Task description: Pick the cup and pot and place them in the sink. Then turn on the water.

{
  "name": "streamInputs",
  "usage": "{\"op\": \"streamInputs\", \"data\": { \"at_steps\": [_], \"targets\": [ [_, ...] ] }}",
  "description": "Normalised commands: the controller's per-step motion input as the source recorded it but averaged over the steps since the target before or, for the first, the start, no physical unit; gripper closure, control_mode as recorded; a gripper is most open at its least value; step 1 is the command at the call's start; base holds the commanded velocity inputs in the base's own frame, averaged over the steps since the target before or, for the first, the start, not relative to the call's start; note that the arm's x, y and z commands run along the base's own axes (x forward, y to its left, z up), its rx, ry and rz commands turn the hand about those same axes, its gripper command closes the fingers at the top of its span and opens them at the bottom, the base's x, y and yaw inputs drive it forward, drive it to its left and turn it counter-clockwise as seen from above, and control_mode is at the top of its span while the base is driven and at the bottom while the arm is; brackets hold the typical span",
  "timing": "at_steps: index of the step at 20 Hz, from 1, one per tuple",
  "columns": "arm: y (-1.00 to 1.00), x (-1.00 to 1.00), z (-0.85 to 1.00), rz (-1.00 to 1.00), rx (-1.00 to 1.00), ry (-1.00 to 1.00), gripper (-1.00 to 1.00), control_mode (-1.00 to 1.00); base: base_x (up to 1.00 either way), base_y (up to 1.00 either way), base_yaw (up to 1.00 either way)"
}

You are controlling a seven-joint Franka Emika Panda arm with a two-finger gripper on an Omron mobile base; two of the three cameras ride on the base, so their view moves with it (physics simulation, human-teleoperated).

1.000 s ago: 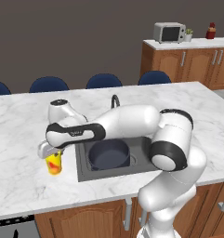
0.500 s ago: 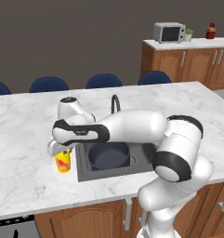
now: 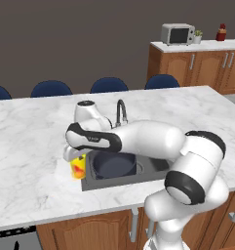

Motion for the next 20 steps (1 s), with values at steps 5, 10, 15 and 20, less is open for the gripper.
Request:
{"op": "streamInputs", "data": {
  "at_steps": [5,10,15,20],
  "targets": [
    [-0.42,0.11,0.0,0.0,0.0,0.0,1.0,-1.0,0.0,0.0,0.0],
    [-0.41,0.13,0.0,0.0,0.0,0.0,1.0,-1.0,0.0,0.0,0.0],
    [-0.37,0.16,0.0,0.0,0.0,0.0,1.0,-1.0,0.0,0.0,0.0],
    [-0.32,0.16,0.0,0.0,0.0,0.0,1.0,-1.0,0.0,0.0,0.0]
  ]
}}
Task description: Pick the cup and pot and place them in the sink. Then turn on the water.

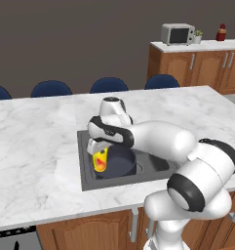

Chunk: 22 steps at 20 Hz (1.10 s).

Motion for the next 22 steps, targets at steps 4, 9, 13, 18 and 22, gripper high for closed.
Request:
{"op": "streamInputs", "data": {
  "at_steps": [4,9,13,18,22],
  "targets": [
    [-0.33,0.12,0.0,0.0,0.0,0.0,1.0,-1.0,0.0,0.0,0.0],
    [-0.33,0.13,0.0,0.0,0.0,0.0,1.0,-1.0,0.0,0.0,0.0],
    [-0.29,0.19,0.0,0.0,0.0,0.0,1.0,-1.0,0.0,0.0,0.0],
    [-0.25,0.18,0.0,0.0,0.0,0.0,1.0,-1.0,0.0,0.0,0.0],
    [-0.13,0.13,-0.02,0.0,0.0,0.0,1.0,-1.0,0.0,0.0,0.0]
  ]
}}
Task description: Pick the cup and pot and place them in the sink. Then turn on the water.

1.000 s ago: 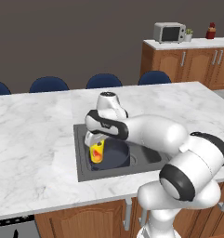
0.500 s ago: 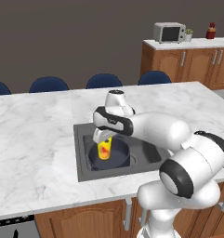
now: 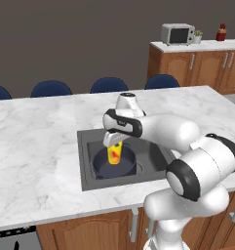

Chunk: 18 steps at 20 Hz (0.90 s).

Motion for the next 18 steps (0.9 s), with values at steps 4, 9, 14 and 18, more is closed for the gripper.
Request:
{"op": "streamInputs", "data": {
  "at_steps": [4,9,14,18],
  "targets": [
    [-0.07,0.09,-0.1,0.0,0.0,0.0,1.0,-1.0,0.0,0.0,0.0],
    [-0.03,0.04,-0.25,0.0,0.0,0.0,1.0,-1.0,0.0,0.0,0.0],
    [-0.02,0.0,-0.3,0.0,0.0,-0.01,1.0,-1.0,0.0,0.0,0.0],
    [-0.01,0.0,-0.32,0.0,0.0,-0.02,1.0,-1.0,0.0,0.0,0.0]
  ]
}}
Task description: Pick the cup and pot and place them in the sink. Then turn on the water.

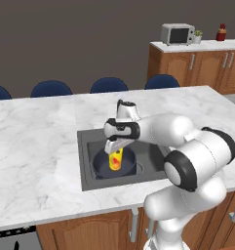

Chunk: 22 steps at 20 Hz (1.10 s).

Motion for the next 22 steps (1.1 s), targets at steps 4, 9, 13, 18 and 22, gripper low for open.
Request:
{"op": "streamInputs", "data": {
  "at_steps": [4,9,13,18,22],
  "targets": [
    [-0.01,0.0,-0.31,0.0,0.0,-0.03,1.0,-1.0,0.0,0.0,0.0],
    [-0.02,0.0,-0.28,0.0,0.0,-0.04,1.0,-1.0,0.0,0.0,0.0],
    [0.0,0.0,-0.23,0.0,0.0,-0.04,1.0,-1.0,0.0,0.0,0.0],
    [0.0,0.03,-0.16,0.0,0.0,-0.04,1.0,-1.0,0.0,0.0,0.0],
    [0.0,0.05,-0.15,0.0,0.0,-0.05,1.0,-1.0,0.0,0.0,0.0]
  ]
}}
